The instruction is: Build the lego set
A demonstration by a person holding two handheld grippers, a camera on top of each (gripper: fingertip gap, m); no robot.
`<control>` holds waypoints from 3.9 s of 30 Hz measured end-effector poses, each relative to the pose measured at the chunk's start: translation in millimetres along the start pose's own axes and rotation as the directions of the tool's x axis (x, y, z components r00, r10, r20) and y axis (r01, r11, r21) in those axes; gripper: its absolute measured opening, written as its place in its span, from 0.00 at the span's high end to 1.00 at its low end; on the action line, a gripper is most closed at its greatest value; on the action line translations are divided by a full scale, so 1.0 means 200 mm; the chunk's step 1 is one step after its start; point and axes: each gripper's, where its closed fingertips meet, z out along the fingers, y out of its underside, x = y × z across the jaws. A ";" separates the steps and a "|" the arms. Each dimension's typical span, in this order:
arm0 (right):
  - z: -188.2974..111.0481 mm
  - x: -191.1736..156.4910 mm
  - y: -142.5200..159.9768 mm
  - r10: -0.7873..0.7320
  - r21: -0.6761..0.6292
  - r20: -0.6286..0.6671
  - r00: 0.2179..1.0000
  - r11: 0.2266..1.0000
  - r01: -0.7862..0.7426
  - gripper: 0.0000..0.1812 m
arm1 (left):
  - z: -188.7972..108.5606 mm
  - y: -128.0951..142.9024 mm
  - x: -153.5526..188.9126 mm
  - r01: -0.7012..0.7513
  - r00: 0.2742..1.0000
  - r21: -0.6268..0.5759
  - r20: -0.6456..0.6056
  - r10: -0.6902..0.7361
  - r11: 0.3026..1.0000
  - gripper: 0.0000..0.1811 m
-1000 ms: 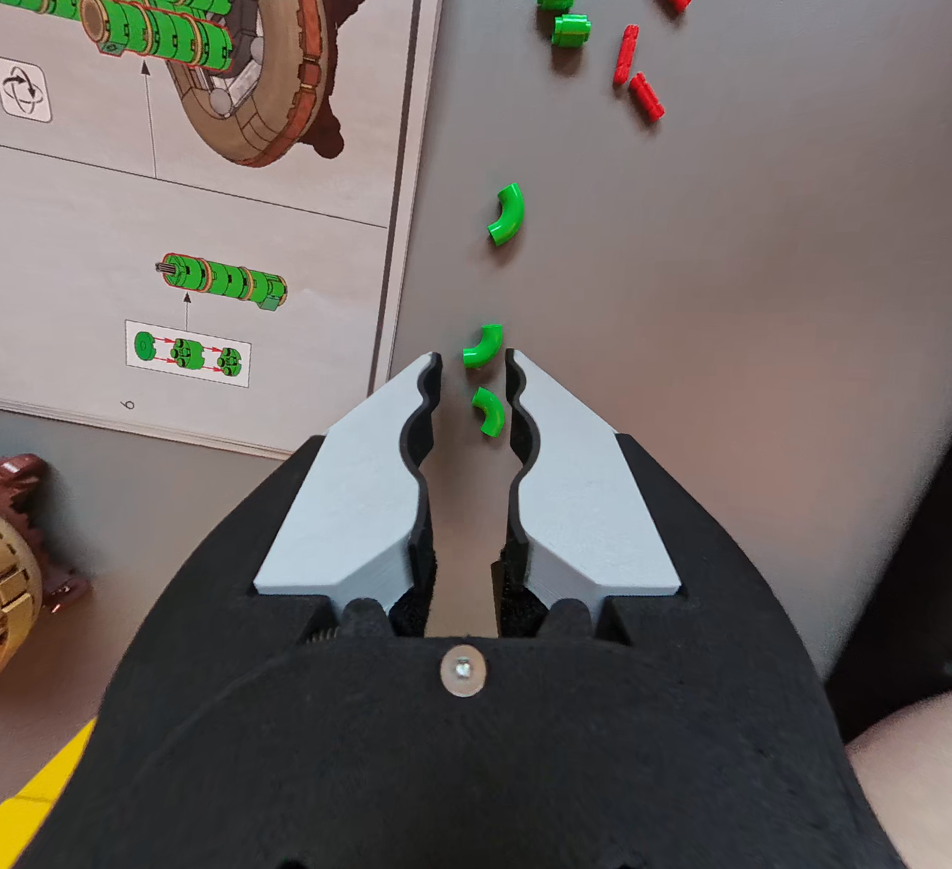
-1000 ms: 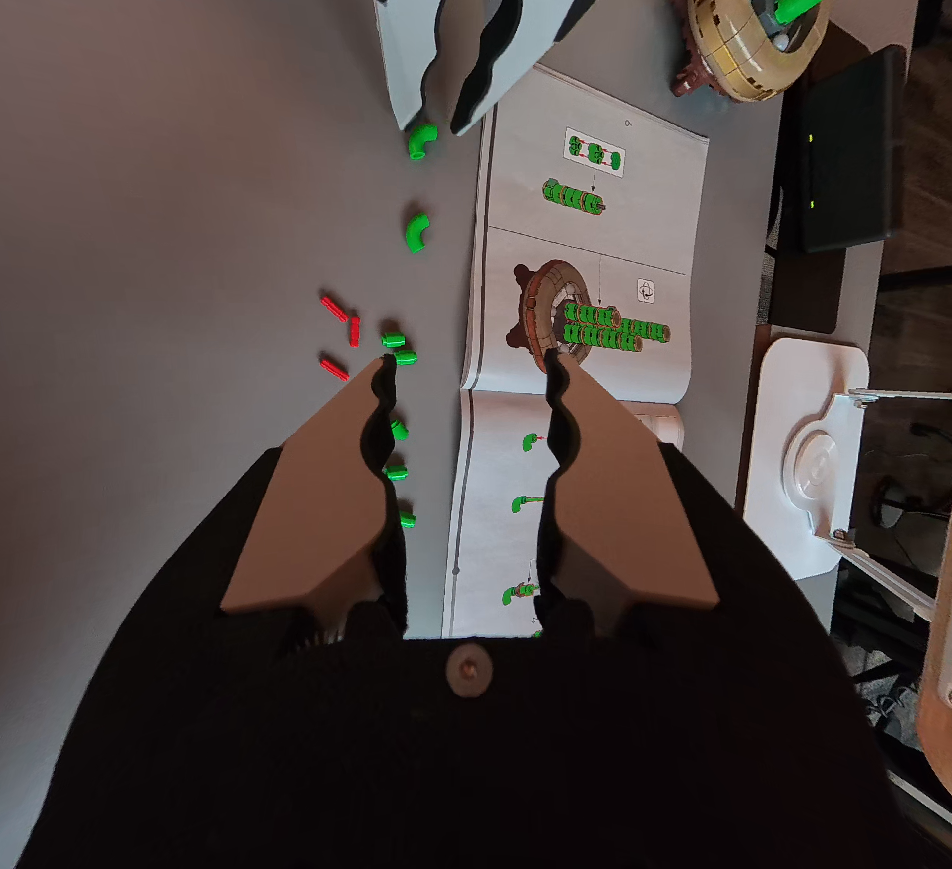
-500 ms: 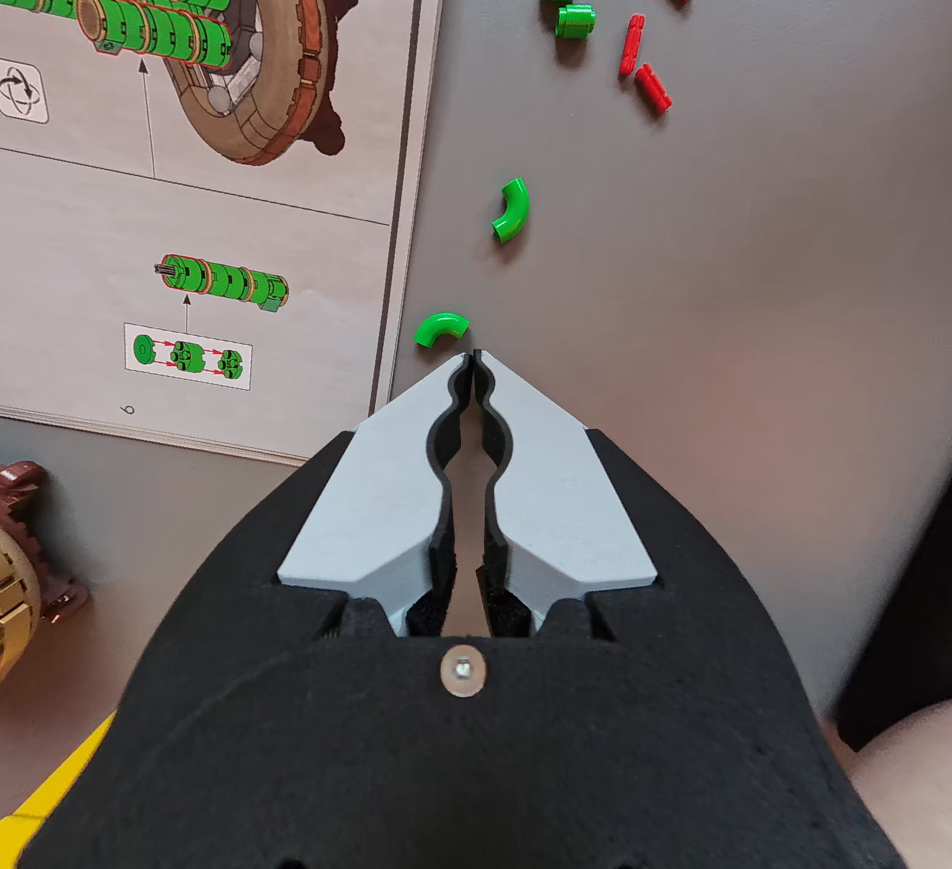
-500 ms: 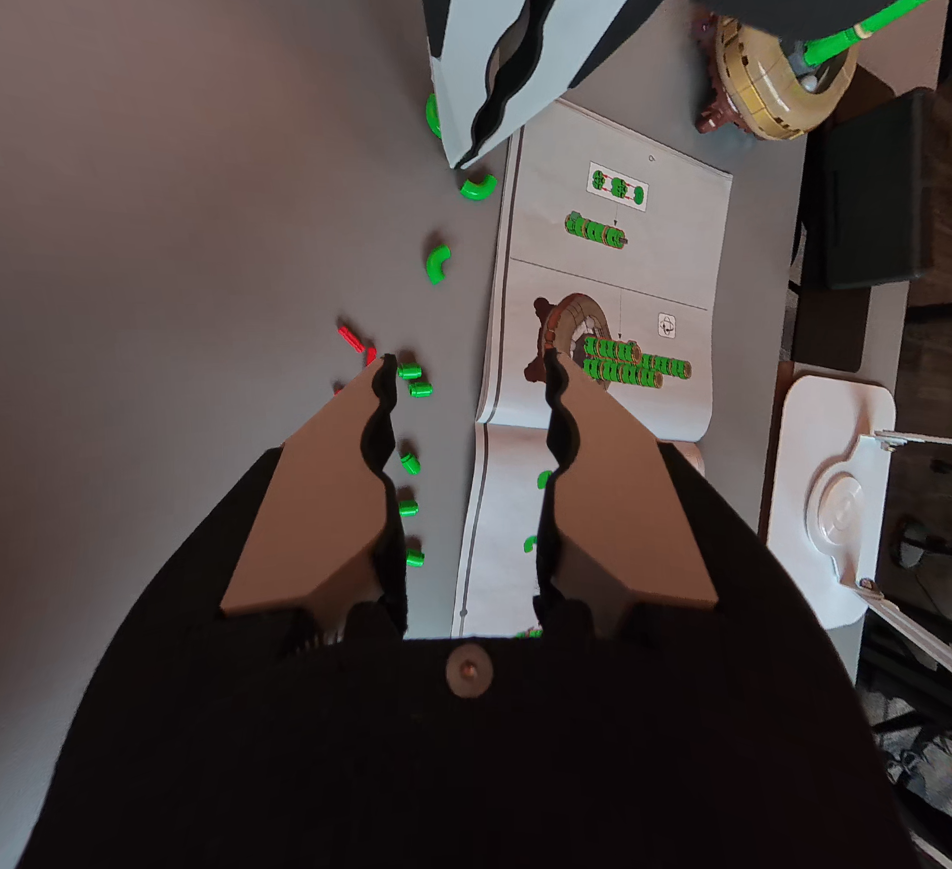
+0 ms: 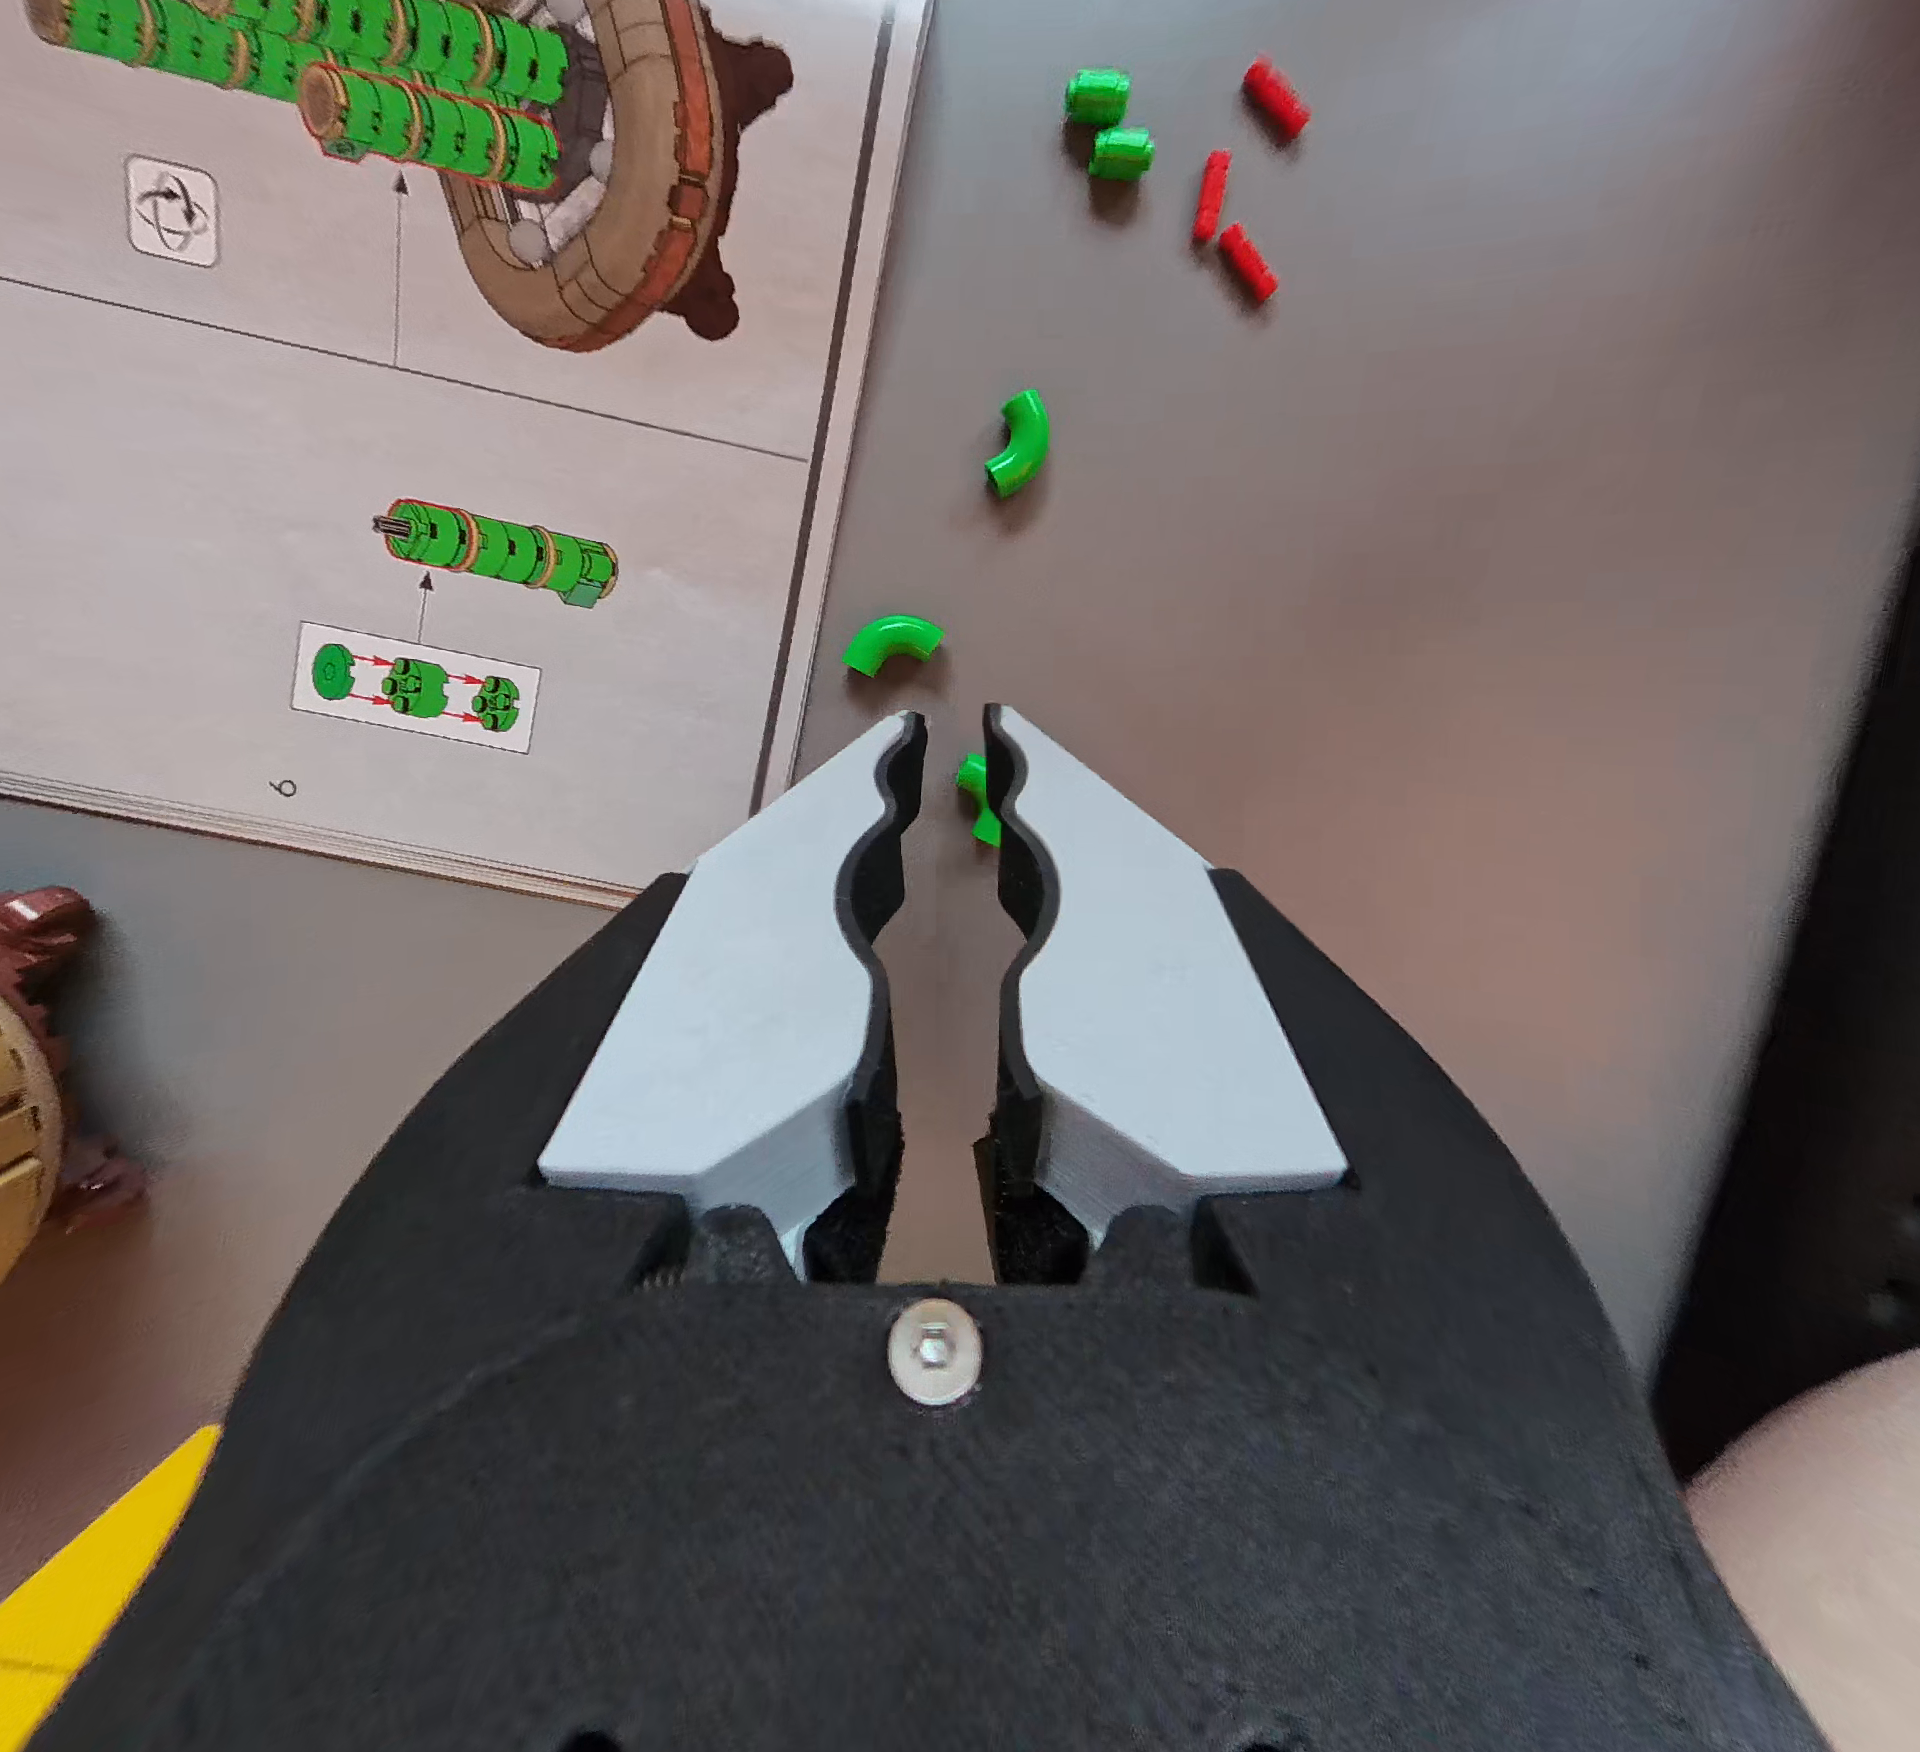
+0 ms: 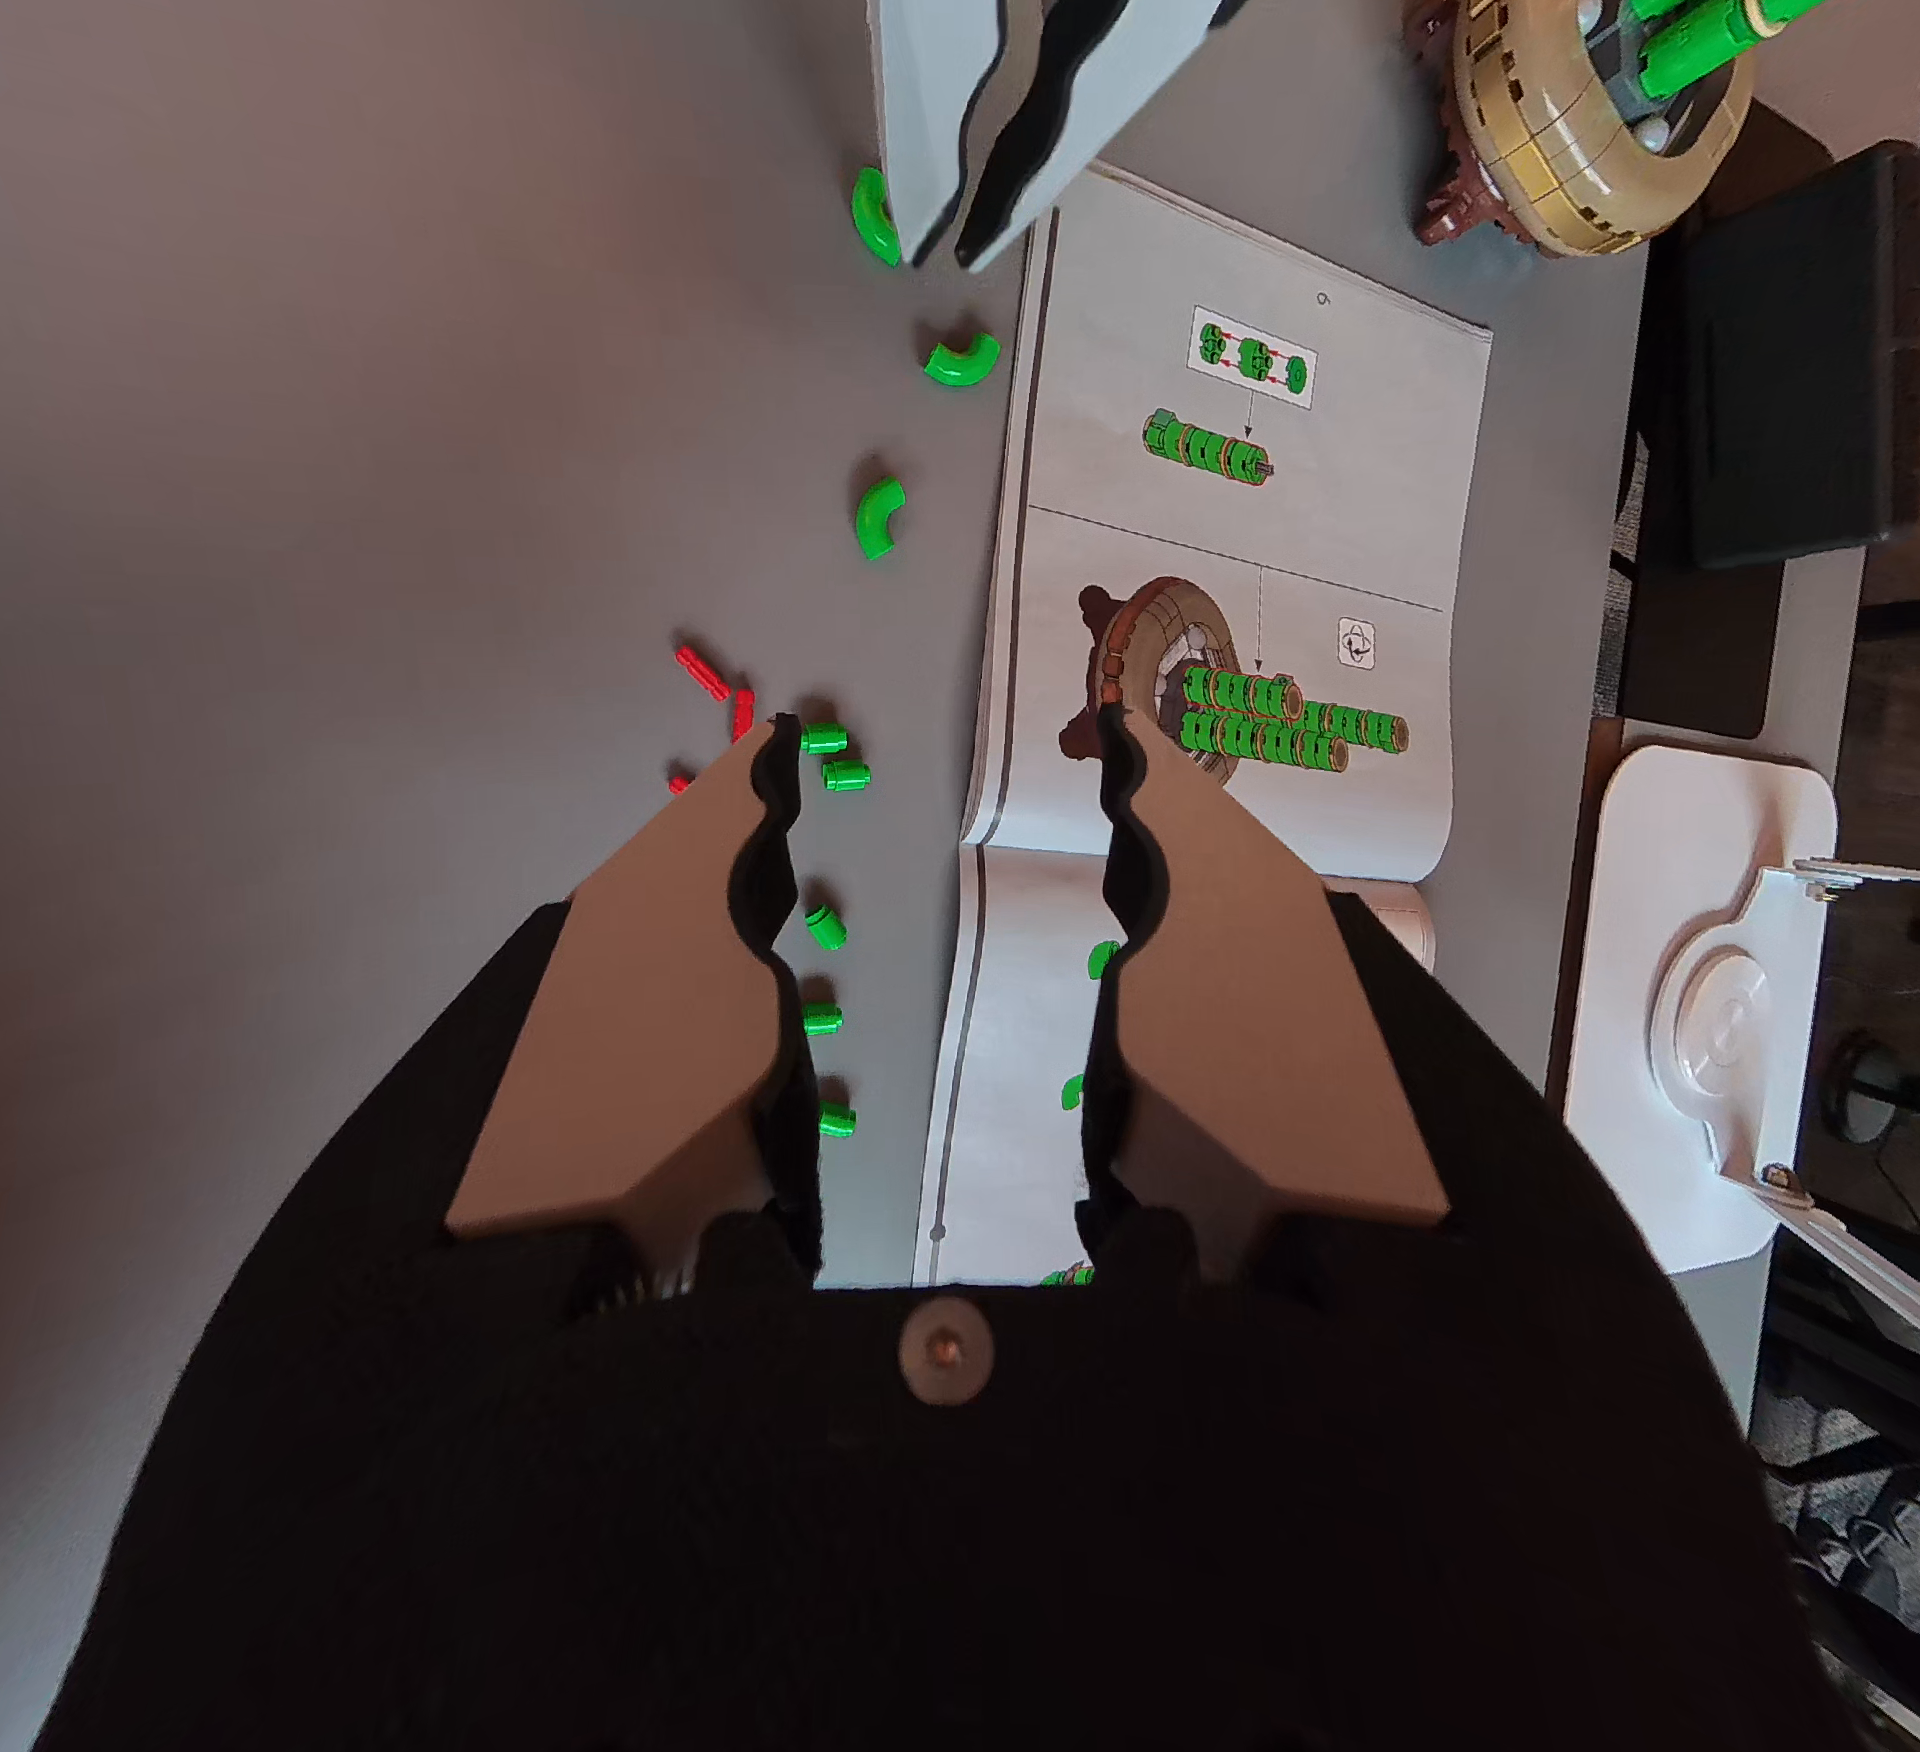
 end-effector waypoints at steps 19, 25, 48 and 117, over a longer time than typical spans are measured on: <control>-0.24 -0.07 -0.29 0.022 0.362 0.128 0.992 0.930 -0.067 0.68 | -0.52 -0.46 0.45 -0.278 0.934 0.527 -0.046 0.353 0.803 0.83; -0.38 -0.04 -0.39 0.100 0.472 0.174 0.980 0.865 -0.173 0.63 | -0.52 -0.49 0.47 -0.194 0.951 0.529 -0.105 0.291 0.826 0.78; -0.82 -0.56 0.73 0.806 0.500 -0.420 0.418 0.589 -0.635 0.50 | 0.14 -1.17 0.95 0.541 0.740 0.525 -0.669 -0.074 0.657 0.67; -0.37 -0.97 0.59 0.342 0.097 0.291 0.894 0.919 -0.383 0.98 | 0.17 -1.29 0.61 0.251 0.962 0.671 -0.256 -0.100 0.698 0.79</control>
